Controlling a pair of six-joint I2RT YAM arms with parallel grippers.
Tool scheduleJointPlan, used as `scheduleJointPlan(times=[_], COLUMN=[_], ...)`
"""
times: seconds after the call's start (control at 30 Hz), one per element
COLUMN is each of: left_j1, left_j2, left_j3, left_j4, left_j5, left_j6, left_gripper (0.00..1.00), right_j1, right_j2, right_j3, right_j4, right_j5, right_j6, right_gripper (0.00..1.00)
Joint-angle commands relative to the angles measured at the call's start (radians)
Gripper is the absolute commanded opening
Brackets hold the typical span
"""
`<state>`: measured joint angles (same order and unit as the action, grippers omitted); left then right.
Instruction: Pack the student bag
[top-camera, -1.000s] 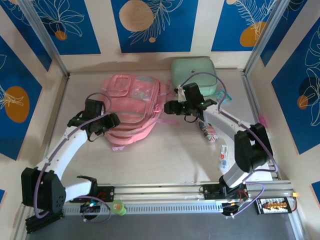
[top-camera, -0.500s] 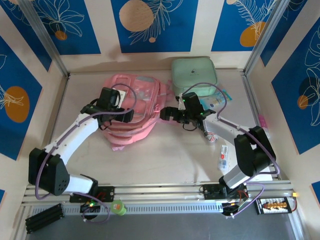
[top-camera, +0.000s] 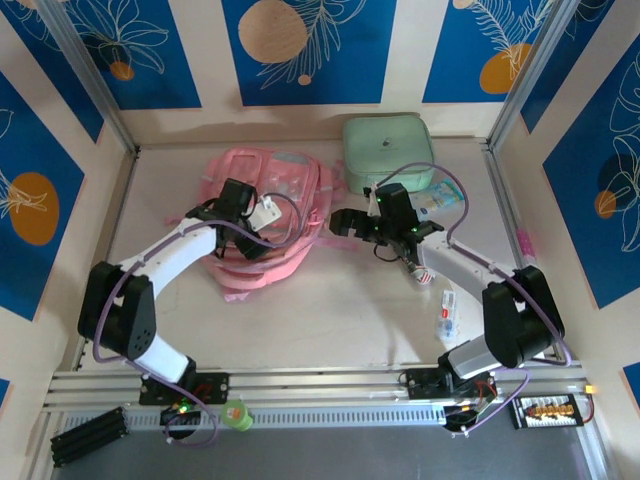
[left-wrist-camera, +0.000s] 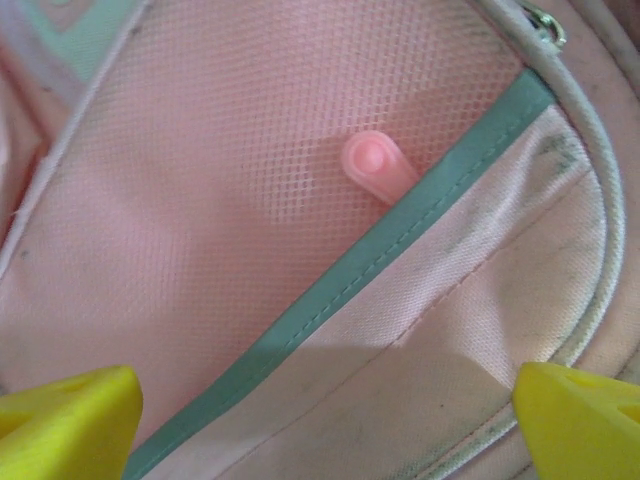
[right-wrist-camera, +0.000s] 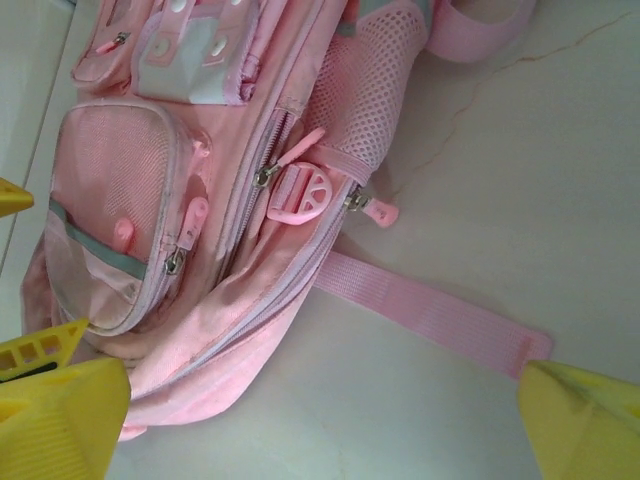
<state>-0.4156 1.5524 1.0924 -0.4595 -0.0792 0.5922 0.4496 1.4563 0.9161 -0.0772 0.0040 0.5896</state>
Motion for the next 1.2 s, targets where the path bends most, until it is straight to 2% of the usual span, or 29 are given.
scheduleJointPlan(times=[0.0,0.13,0.27,0.37,0.43,0.5,0.57,0.73,0.87,1.03,1.17], left_j1=[-0.009,-0.009,-0.009,-0.009,-0.011,-0.013,-0.014,-0.015,-0.015,-0.015,-0.018], left_j2=[-0.002,0.032,0.026,0.024,0.026,0.032,0.044,0.059,0.059,0.045,-0.047], left_j3=[-0.018,0.005,0.056,0.065,0.046,0.007,-0.016,-0.007,0.004,0.023,-0.019], left_j4=[0.013,-0.03,-0.153,-0.164,-0.125,-0.045,-0.004,0.004,0.034,0.027,0.064], left_j5=[0.062,0.081,0.218,0.275,0.23,0.127,0.075,0.092,0.073,0.077,0.113], left_j6=[0.103,0.138,0.113,0.09,0.102,0.131,0.162,0.175,0.186,0.178,0.152], left_gripper=[0.94,0.93,0.96,0.95,0.86,0.73,0.7,0.67,0.58,0.41,0.23], right_j1=[-0.013,-0.011,-0.005,-0.001,0.001,0.001,0.0,-0.005,-0.009,-0.014,-0.024], right_j2=[-0.038,-0.051,-0.043,-0.028,-0.025,-0.025,-0.027,-0.041,-0.047,-0.052,-0.047], right_j3=[-0.017,-0.034,-0.032,-0.028,-0.026,-0.028,-0.029,-0.041,-0.046,-0.047,-0.049], right_j4=[-0.023,-0.002,-0.009,-0.005,0.001,0.004,0.003,-0.003,-0.001,0.01,0.023], right_j5=[-0.035,-0.065,-0.076,-0.087,-0.092,-0.094,-0.091,-0.081,-0.09,-0.093,-0.123], right_j6=[0.016,0.048,0.054,0.062,0.072,0.078,0.078,0.082,0.087,0.091,0.083], right_gripper=[0.99,0.99,0.99,0.99,0.99,0.99,0.99,0.99,0.99,0.99,1.0])
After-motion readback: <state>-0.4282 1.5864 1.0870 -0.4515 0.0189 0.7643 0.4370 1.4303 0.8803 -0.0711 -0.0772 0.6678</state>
